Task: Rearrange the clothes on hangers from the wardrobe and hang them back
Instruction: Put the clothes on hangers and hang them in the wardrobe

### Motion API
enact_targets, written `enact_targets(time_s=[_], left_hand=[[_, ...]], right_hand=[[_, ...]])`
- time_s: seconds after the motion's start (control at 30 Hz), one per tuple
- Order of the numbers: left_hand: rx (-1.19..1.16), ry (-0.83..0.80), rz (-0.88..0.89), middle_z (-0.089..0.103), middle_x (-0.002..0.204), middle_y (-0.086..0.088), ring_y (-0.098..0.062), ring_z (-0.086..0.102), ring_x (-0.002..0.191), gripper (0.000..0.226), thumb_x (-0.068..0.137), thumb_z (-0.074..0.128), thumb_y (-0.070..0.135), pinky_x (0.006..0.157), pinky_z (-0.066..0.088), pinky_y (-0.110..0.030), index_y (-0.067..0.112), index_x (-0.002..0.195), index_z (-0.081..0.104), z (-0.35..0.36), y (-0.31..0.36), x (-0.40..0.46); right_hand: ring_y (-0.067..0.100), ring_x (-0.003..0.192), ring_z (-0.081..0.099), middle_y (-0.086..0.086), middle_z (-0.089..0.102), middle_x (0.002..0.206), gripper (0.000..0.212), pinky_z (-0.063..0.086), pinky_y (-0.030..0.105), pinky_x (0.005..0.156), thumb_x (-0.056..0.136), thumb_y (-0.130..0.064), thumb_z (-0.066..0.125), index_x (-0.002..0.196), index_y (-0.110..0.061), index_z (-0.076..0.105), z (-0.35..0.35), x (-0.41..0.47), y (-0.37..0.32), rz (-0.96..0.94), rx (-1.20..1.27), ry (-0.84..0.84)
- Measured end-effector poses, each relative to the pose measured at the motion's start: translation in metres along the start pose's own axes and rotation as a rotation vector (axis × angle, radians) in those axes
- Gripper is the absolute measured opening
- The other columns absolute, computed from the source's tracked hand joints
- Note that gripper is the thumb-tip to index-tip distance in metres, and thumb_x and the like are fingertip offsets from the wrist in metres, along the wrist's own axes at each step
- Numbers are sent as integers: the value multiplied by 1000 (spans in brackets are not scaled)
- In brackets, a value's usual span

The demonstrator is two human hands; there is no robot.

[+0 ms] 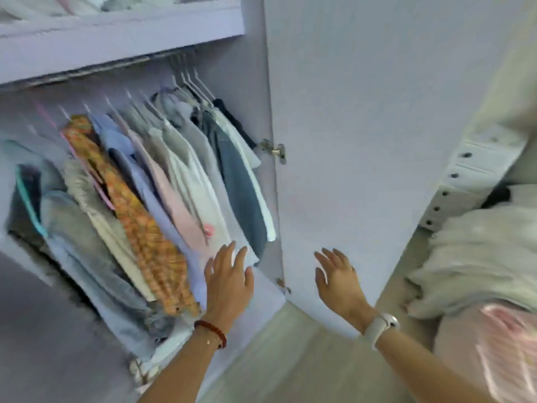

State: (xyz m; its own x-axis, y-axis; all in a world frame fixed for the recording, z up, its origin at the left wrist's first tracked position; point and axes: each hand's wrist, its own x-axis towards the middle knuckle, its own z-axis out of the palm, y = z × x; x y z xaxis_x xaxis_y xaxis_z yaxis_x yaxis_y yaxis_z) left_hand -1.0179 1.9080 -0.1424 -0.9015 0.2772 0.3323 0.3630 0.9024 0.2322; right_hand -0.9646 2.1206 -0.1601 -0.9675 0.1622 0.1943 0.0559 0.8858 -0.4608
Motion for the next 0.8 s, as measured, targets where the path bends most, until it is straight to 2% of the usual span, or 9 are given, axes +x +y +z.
enact_targets(time_s=[0.1,0.17,0.23,0.27,0.37,0.43,0.53,0.67,0.8], left_hand=[[-46,-122,195,64,111,-12,-27,60,104,41,78,39,27,79,51,-48,9,101,68,40,101,6],[-121,-181,326,64,111,-15,-31,62,102,29,78,56,17,80,51,-50,5,103,66,65,169,5],[-186,-259,436,64,110,-18,-33,64,99,34,71,71,6,77,51,-50,2,104,65,88,232,0],[-212,-299,496,63,111,-19,-34,64,98,35,71,72,5,77,51,-49,2,105,65,96,262,-4],[-279,-410,664,56,126,-17,-33,57,110,36,85,56,13,91,45,-46,5,120,58,117,344,-16],[-321,-447,741,55,128,-14,-34,55,111,37,88,49,17,93,43,-45,7,123,57,133,389,-22],[-383,-528,831,61,118,-14,-35,60,103,37,83,48,17,87,46,-43,5,116,61,159,446,-28],[-456,-696,911,49,132,-10,-26,45,123,36,93,46,12,104,33,-34,6,129,50,199,513,-22],[-424,-756,984,46,137,-6,-23,42,126,40,95,43,19,103,34,-34,13,134,45,242,573,5]], right_hand=[[37,127,40,15,52,131,59,35,47,101,84,-36,24,125,-6,54,-46,-53,90,235,-24,44],[34,128,36,14,50,131,54,31,43,103,86,-32,26,126,-6,52,-76,-89,143,370,-62,95],[33,128,35,14,50,132,57,28,42,105,83,-32,23,125,-7,52,-104,-124,186,496,-76,139],[35,127,37,14,51,130,55,29,43,105,84,-30,23,123,-6,54,-116,-142,205,555,-72,172],[38,123,42,17,54,126,38,34,46,103,88,-16,39,120,-4,56,-144,-189,255,713,-42,270],[37,121,44,17,55,126,41,36,46,102,87,-17,39,122,-2,55,-156,-216,282,820,-36,308],[33,124,41,14,50,132,39,34,42,103,93,-16,39,128,-4,49,-167,-247,315,979,-37,332],[31,123,42,15,48,133,38,34,37,103,94,-12,41,130,-4,46,-178,-261,362,1129,4,364],[29,126,41,15,45,136,38,33,36,105,94,-11,40,131,-3,44,-191,-248,413,1271,52,409]])
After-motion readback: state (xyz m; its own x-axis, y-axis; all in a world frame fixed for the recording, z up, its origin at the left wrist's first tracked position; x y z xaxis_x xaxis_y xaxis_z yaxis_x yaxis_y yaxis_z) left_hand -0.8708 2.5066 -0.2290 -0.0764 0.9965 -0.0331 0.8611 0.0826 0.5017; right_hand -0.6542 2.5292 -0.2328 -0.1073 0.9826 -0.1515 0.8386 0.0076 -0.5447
